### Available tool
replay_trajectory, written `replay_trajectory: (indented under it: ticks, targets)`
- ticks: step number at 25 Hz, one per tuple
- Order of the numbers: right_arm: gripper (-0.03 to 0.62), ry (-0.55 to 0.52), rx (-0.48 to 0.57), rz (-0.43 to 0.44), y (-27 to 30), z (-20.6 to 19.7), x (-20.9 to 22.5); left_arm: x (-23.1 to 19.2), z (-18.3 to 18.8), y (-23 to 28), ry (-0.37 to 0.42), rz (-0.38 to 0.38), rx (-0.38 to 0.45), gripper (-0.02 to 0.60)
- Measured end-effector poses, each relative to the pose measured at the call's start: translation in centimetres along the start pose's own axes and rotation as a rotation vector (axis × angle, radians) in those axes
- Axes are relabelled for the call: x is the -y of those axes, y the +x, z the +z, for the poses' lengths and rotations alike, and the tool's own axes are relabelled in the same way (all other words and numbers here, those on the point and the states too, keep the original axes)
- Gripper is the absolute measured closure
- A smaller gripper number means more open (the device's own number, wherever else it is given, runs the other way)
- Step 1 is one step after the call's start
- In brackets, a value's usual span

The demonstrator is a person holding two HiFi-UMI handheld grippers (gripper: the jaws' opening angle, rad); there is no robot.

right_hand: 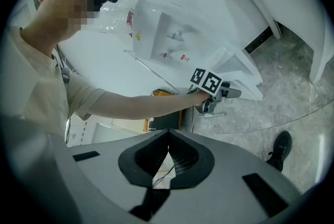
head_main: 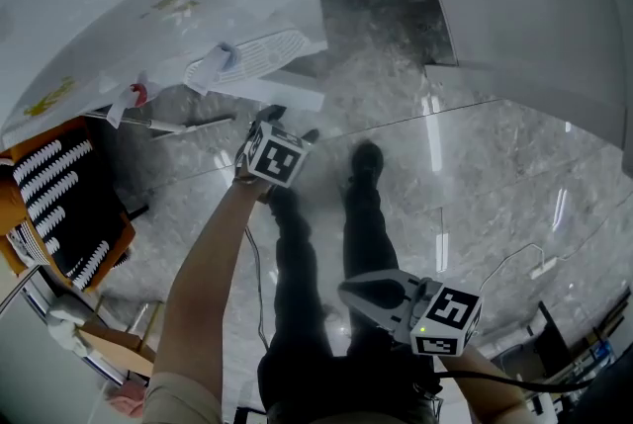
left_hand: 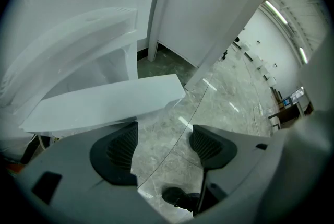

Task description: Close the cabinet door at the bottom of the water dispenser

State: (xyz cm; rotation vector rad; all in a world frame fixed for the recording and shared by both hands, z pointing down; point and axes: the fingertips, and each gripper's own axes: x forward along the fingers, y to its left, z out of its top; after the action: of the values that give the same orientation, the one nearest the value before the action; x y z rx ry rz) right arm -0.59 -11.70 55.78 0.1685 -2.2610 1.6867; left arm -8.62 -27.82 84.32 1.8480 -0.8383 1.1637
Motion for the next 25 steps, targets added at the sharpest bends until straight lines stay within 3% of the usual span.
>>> replay_trajectory:
  ticks: [25]
  targets:
    - [0.579, 0.033, 0.037, -0.033, -2.6, 1.6, 2.7, -2.5, 6.2, 2.7, 0.023, 0.052, 0.029, 0.279]
